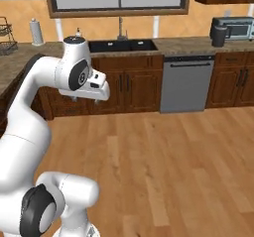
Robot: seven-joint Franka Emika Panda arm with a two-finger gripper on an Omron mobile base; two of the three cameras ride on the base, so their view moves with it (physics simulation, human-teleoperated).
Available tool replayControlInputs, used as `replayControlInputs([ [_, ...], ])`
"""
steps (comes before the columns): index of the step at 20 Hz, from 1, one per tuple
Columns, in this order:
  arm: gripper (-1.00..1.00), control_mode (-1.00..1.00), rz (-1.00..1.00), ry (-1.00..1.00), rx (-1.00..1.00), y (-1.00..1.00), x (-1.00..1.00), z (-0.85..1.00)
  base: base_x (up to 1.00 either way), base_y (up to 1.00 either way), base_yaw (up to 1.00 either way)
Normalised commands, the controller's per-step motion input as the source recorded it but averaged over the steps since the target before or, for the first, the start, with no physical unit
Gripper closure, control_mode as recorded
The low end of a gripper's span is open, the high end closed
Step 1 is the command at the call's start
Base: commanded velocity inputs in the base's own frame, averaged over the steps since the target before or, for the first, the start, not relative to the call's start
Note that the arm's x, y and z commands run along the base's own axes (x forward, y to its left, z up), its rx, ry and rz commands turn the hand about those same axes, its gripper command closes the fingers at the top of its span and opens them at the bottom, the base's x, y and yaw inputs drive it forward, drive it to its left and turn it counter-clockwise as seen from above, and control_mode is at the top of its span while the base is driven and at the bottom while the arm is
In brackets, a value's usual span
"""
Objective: Navigate to the sink.
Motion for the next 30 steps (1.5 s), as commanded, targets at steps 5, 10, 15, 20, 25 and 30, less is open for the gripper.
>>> replayControlInputs([
  [5,-1.0,1.0,0.0,0.0,0.0,0.0,0.0,0.0,1.0,-0.28,0.09],
  [10,-1.0,1.0,0.0,0.0,0.0,0.0,0.0,0.0,1.0,-0.34,0.12],
  [15,-1.0,1.0,0.0,0.0,0.0,0.0,0.0,0.0,1.0,-0.41,0.12],
  [20,-1.0,1.0,0.0,0.0,0.0,0.0,0.0,0.0,1.0,-0.42,0.15],
  [25,-1.0,1.0,0.0,0.0,0.0,0.0,0.0,0.0,1.0,-0.34,0.23],
  [30,-1.0,1.0,0.0,0.0,0.0,0.0,0.0,0.0,1.0,-0.27,0.26],
])
